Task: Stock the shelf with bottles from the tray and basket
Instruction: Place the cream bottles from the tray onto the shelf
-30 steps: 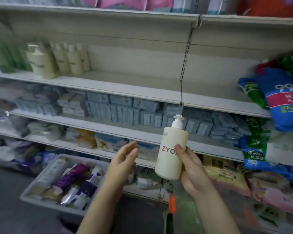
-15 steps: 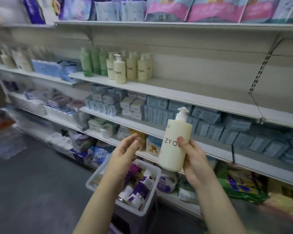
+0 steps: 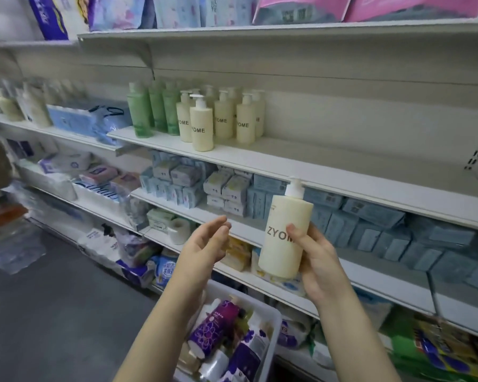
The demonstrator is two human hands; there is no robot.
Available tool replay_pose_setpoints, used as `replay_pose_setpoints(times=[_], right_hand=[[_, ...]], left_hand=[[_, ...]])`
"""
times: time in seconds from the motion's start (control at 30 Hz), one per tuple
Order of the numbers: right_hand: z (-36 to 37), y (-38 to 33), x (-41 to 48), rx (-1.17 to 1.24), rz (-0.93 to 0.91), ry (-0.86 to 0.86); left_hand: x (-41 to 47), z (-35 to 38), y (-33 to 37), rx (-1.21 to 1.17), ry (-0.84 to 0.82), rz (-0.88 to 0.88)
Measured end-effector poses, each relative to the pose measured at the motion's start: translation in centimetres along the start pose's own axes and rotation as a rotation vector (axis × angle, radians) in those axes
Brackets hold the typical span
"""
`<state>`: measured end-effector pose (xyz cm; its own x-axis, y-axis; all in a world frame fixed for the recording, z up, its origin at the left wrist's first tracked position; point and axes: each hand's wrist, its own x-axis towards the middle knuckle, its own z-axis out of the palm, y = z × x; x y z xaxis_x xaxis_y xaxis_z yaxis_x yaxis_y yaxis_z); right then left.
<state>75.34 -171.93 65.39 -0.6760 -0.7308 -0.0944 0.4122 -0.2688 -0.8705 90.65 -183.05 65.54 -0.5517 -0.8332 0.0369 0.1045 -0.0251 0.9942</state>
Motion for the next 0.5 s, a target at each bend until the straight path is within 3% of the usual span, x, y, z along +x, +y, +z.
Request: replay_pose_setpoints(times=[0.5], right_hand=[[3.6,-2.0,11.9,-0.094,-0.083,-0.082]], left_hand=[[12.4,-0.5,1.1,0.011,0.027,0.078]])
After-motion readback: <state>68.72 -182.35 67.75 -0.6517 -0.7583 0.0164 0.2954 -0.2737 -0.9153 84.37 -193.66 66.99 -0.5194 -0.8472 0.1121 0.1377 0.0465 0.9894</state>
